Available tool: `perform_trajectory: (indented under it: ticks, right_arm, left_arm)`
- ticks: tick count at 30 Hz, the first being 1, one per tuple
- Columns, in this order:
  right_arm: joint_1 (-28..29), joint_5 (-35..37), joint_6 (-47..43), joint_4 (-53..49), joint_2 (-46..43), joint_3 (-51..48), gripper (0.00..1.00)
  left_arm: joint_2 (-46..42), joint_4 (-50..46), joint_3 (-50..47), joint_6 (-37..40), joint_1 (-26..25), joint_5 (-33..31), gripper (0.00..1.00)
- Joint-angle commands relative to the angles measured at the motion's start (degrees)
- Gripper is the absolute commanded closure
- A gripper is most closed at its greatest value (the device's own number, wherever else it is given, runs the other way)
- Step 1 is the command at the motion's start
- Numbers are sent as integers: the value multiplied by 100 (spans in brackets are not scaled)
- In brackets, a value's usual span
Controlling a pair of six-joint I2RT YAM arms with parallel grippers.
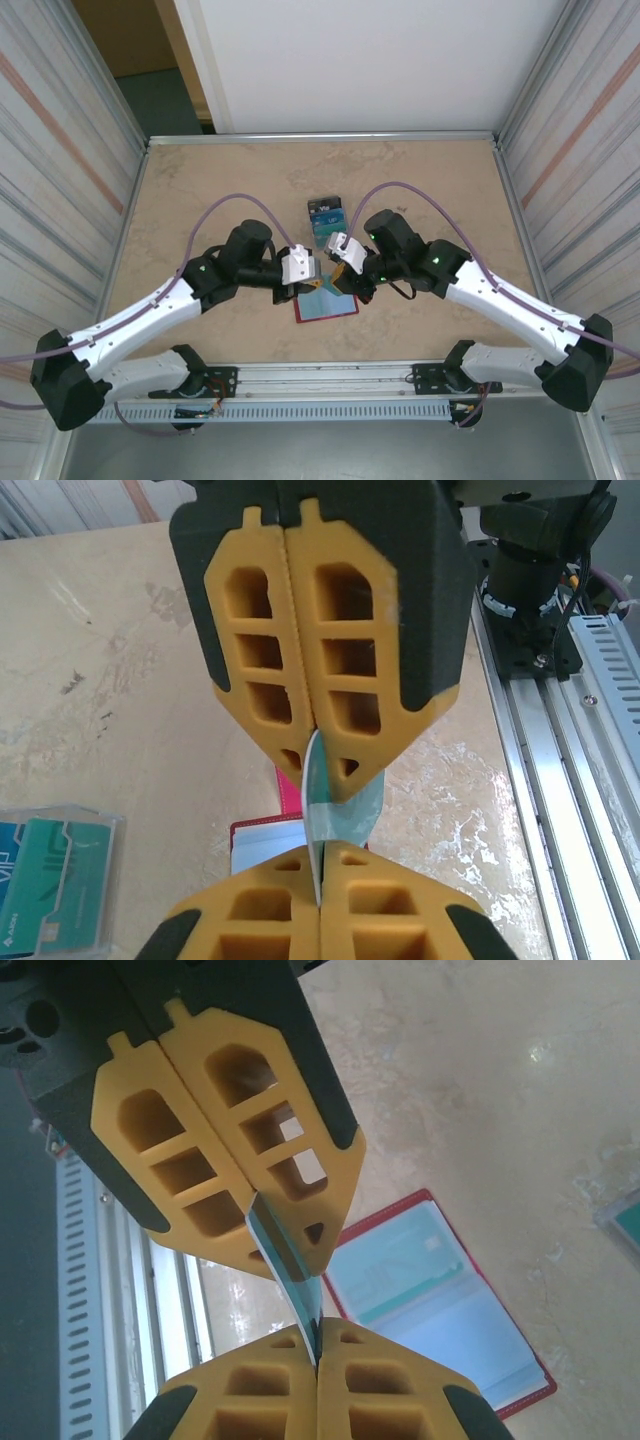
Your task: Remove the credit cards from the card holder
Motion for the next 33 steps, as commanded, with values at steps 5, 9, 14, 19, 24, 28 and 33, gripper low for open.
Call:
perform_trajectory:
  ticks: [5, 9, 14, 19, 24, 28, 33]
  right_arm:
    - [-279, -104, 335, 668, -538, -279, 59]
    - [-619, -240, 991, 1717, -1276, -1045, 50]
    - [-860, -753, 2138, 3579, -2173, -2229, 37]
    - [-860, -1148, 2718, 4544, -2473, -2700, 32]
    - [-869, -1318, 2893, 5094, -2310, -2839, 32]
    - [-853, -1709, 2994, 5365, -2046, -2709, 33]
    - [-853, -1753, 2969, 5438, -1875, -2621, 37]
  left_arm:
    - [-414, 565, -288, -209, -41, -464, 100]
    - [-1033, 1448, -929, -1070, -15, -756, 100]
    - [-1728, 2230, -1566, -2585, 0, -934, 100]
    - [-2089, 3047, -2050, -3968, 95, -864, 100]
    - [-2102, 3602, -2125, -4525, 108, -275, 100]
    - [-1965, 3894, -2142, -4730, 108, -77, 100]
    - [-1732, 4354, -2165, -4914, 108, 382, 100]
